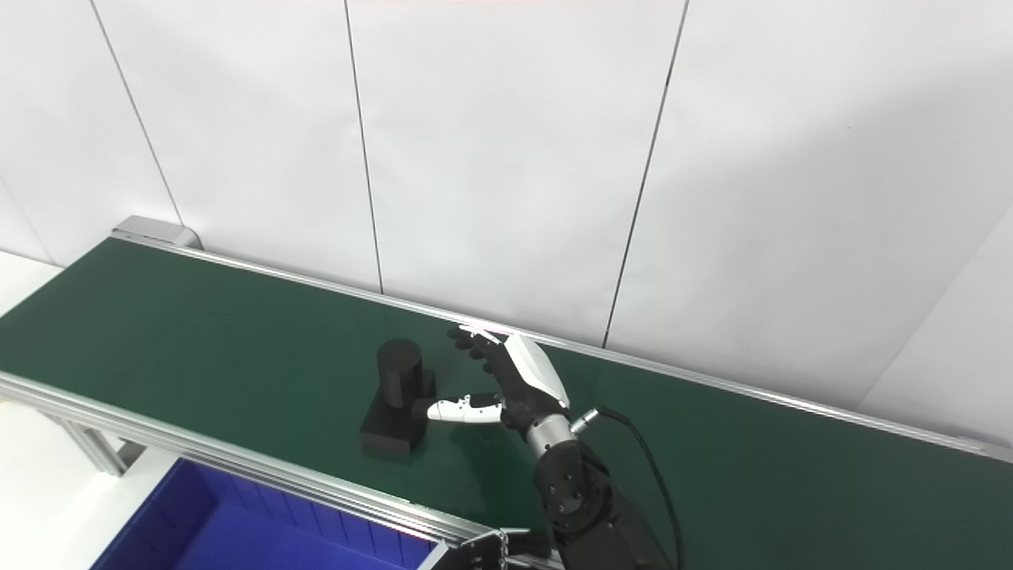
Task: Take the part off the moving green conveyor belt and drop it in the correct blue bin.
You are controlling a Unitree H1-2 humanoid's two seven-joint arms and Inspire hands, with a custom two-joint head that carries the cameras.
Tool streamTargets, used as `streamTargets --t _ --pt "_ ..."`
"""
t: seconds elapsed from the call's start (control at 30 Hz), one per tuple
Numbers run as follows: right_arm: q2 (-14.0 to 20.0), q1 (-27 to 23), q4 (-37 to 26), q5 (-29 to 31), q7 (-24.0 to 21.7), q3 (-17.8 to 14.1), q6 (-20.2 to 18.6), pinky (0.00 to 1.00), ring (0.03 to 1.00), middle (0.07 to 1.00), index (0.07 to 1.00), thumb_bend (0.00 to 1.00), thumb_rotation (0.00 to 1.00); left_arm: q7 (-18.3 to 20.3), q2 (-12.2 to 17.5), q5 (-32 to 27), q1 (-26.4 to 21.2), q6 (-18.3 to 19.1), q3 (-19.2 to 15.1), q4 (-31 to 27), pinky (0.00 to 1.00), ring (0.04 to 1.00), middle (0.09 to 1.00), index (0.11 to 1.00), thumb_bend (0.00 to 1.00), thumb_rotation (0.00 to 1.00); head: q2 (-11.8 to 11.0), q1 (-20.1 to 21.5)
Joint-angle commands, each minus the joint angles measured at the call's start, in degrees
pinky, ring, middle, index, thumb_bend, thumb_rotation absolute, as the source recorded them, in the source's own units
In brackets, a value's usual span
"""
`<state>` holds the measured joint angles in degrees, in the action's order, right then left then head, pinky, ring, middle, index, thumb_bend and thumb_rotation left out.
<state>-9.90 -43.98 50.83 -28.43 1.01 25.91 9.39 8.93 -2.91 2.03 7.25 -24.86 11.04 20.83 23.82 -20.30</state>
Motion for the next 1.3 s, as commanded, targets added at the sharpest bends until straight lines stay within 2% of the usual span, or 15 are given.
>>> streamTargets --t 0.0,0.37,0.57,0.83,1.07,1.27 --pt "-1.75 -3.97 0.97 0.16 1.50 -0.13 2.97 0.76 0.830 0.841 0.849 0.78 0.41 -1.59 -0.81 0.91 -1.25 -2.06 0.55 -0.96 0.64 0.716 0.768 0.759 0.97 0.31 0.13 -0.20" --pt "-3.54 -7.85 12.31 -0.06 3.78 0.27 5.58 0.73 0.807 0.828 0.848 0.77 0.42 -4.61 -0.53 2.47 -1.22 -2.06 2.72 -1.11 0.60 0.687 0.742 0.758 0.96 0.32 0.33 -1.13" --pt "-4.32 -9.11 16.27 0.33 4.28 0.02 6.22 0.74 0.821 0.835 0.851 0.77 0.42 -5.79 -0.37 2.29 -0.93 -2.06 3.72 -1.60 0.60 0.680 0.736 0.751 0.95 0.30 0.60 -1.35" --pt "-4.60 -9.51 18.85 1.05 5.07 -0.57 6.54 0.79 0.858 0.854 0.855 0.77 0.42 -6.10 -0.12 1.55 -0.50 -2.06 4.35 -1.92 0.60 0.684 0.738 0.751 0.95 0.29 0.75 -1.23" --pt "-4.53 -9.32 19.03 0.95 6.33 -0.61 7.48 0.79 0.855 0.849 0.847 0.76 0.40 -6.32 0.00 1.65 -0.24 -2.06 4.64 -2.24 0.61 0.686 0.744 0.756 0.95 0.29 0.90 -1.25" --pt "-4.85 -8.61 18.58 1.25 9.69 -1.25 9.26 0.69 0.736 0.737 0.779 0.73 0.27 -6.27 0.04 1.52 -0.04 -2.06 4.72 -2.60 0.61 0.686 0.743 0.754 0.96 0.31 1.11 -1.25"
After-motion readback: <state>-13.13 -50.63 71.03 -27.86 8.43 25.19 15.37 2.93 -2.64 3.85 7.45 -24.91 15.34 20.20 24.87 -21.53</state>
